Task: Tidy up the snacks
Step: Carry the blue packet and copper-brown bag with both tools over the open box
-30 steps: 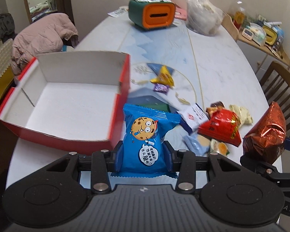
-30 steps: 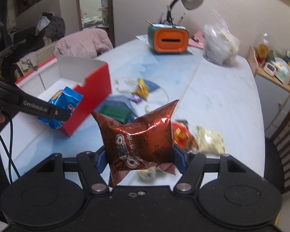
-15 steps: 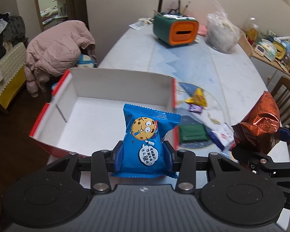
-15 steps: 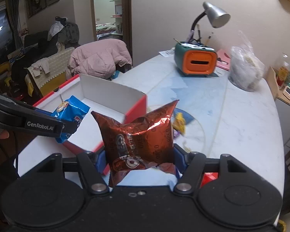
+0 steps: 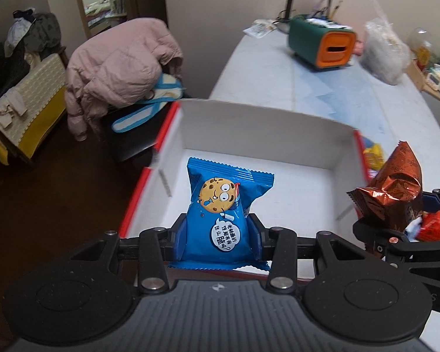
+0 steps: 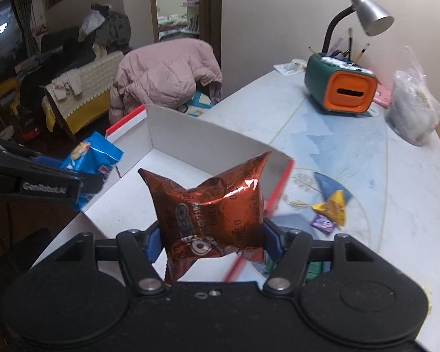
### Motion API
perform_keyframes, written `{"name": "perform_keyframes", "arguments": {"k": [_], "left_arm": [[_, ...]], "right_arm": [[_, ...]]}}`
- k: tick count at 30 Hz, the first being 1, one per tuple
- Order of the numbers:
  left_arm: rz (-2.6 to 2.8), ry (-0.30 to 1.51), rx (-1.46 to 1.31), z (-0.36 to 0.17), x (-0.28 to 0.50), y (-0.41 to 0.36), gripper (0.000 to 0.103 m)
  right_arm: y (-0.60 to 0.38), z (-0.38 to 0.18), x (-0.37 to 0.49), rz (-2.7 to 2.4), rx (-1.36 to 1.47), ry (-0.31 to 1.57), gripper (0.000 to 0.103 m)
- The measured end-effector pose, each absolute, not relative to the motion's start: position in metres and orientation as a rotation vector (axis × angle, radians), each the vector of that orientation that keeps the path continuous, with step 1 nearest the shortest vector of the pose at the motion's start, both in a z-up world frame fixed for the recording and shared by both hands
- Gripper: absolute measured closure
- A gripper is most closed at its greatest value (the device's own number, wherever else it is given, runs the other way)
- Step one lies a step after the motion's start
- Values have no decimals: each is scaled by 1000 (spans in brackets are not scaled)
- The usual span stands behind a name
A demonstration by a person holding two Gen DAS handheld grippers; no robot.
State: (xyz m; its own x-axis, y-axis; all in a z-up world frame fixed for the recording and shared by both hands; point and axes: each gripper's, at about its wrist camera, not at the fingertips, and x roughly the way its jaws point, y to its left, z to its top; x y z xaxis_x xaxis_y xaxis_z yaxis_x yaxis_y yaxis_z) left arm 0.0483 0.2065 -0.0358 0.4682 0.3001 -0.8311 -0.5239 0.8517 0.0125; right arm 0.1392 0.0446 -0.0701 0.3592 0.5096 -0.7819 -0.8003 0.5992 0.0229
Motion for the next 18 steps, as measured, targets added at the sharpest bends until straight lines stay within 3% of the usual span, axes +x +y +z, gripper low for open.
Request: {"name": "perform_keyframes", "arguments": {"k": [18], "left_arm": [[453, 1128, -170, -92, 88, 252, 61]], "right_arm": [[122, -139, 158, 800, -475, 1001, 37]]}}
